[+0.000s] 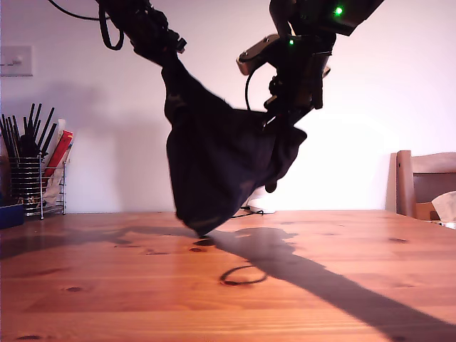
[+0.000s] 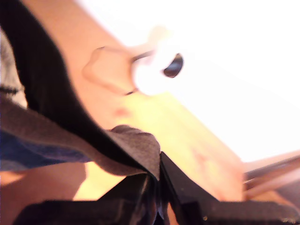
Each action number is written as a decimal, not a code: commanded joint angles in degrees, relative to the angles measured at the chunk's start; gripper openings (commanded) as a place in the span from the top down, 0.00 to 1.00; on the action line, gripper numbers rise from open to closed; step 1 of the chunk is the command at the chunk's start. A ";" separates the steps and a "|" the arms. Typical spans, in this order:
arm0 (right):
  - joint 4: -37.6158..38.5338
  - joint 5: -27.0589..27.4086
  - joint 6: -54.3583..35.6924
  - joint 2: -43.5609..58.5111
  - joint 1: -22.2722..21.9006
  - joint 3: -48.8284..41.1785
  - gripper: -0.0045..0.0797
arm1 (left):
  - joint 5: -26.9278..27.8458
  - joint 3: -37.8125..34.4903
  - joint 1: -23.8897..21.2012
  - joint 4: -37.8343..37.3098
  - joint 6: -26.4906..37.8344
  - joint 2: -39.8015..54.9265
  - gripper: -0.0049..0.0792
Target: Fold the underwear in front of you. After folding it, place it to the right side.
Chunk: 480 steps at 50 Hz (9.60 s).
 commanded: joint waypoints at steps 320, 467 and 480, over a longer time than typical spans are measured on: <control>-27.17 -24.92 27.71 -19.91 0.33 -42.53 0.96 | -2.73 -71.54 -24.61 -6.45 -9.79 -32.79 0.97; -42.53 -41.18 39.60 -19.91 -2.54 -32.15 0.54 | 8.46 -54.10 -15.98 -18.32 -14.47 -23.32 0.94; -40.70 -39.60 44.76 -19.91 -6.27 -32.13 0.54 | 14.01 -54.21 -13.03 -16.00 -14.32 -18.03 0.97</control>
